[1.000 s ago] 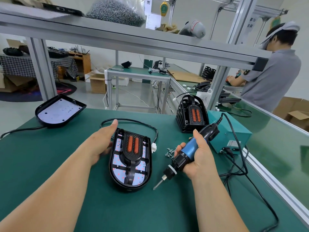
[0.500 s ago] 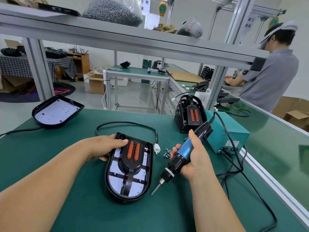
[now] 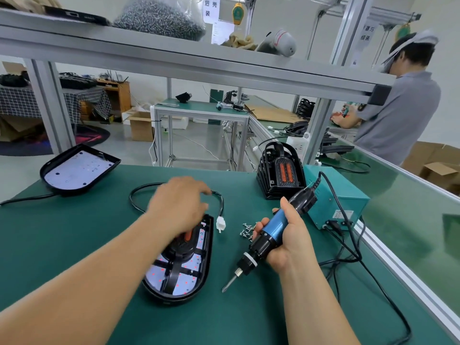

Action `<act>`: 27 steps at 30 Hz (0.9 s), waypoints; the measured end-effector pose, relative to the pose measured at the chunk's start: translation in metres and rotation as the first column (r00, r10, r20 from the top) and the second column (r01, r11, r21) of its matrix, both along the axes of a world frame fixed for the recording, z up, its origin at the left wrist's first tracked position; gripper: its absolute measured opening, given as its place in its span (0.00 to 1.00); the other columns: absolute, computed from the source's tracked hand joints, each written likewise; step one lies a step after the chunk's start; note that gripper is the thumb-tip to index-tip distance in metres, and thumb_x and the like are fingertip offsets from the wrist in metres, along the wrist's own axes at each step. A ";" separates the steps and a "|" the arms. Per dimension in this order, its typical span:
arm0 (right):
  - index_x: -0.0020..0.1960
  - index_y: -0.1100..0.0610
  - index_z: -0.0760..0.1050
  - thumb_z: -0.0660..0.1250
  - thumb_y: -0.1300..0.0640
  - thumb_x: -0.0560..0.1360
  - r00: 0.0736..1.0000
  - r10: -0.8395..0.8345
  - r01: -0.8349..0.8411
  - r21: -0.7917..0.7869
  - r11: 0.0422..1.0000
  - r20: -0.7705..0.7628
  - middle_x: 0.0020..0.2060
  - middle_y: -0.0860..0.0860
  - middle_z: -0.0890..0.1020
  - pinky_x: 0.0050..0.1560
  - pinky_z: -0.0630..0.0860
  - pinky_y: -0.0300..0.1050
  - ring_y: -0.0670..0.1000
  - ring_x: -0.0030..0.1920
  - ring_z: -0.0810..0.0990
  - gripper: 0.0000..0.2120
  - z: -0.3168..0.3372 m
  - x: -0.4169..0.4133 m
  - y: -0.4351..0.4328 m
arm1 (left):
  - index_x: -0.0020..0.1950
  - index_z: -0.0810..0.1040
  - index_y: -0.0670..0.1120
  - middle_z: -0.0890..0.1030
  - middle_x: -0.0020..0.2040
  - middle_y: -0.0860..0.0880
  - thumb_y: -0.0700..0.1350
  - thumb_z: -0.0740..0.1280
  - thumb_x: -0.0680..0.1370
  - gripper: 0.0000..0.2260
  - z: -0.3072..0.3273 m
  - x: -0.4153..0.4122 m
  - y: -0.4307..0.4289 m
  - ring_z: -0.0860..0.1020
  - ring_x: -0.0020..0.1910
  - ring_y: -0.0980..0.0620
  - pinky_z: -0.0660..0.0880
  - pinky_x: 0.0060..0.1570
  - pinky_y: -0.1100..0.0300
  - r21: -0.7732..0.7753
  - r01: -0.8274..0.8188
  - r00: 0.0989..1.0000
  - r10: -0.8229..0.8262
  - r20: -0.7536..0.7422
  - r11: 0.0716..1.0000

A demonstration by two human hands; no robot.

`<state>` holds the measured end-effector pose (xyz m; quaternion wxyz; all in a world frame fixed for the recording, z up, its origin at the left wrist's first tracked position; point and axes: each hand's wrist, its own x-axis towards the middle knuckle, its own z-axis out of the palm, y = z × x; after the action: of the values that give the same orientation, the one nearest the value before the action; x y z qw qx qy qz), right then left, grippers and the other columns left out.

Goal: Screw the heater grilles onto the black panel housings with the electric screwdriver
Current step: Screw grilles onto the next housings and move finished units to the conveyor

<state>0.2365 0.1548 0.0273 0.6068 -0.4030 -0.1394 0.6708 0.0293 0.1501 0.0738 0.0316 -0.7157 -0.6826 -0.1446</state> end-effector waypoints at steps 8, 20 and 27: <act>0.46 0.56 0.70 0.73 0.44 0.73 1.000 0.012 -0.012 -0.024 1.000 -0.022 0.25 0.54 0.75 0.30 0.76 0.44 0.53 0.24 0.75 0.18 -0.001 -0.002 0.001 | 0.60 0.79 0.54 0.81 0.58 0.51 0.45 0.64 0.79 0.11 -0.032 0.083 0.025 0.77 0.58 0.46 0.68 0.51 0.55 -0.216 0.167 0.971 -0.198 -0.132 0.962; 0.45 0.56 0.70 0.73 0.44 0.73 0.998 0.007 -0.010 -0.043 0.999 -0.061 0.24 0.54 0.75 0.30 0.78 0.44 0.52 0.23 0.74 0.18 0.001 -0.004 0.001 | 0.46 0.72 0.48 0.76 0.44 0.50 0.45 0.59 0.82 0.06 -0.041 0.092 0.028 0.73 0.46 0.46 0.63 0.47 0.53 -0.338 0.134 0.962 -0.203 -0.180 0.932; 0.44 0.56 0.70 0.73 0.45 0.73 0.997 -0.008 0.006 -0.028 1.000 -0.071 0.24 0.54 0.74 0.30 0.78 0.44 0.52 0.22 0.74 0.17 0.001 -0.005 0.001 | 0.48 0.70 0.48 0.80 0.54 0.47 0.47 0.59 0.81 0.04 -0.041 0.091 0.027 0.76 0.52 0.44 0.62 0.48 0.52 -0.319 0.162 0.967 -0.215 -0.137 0.934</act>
<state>0.2316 0.1560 0.0279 0.6081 -0.3875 -0.1071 0.6846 0.1206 0.1774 0.0324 -0.0354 -0.7841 -0.6193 0.0217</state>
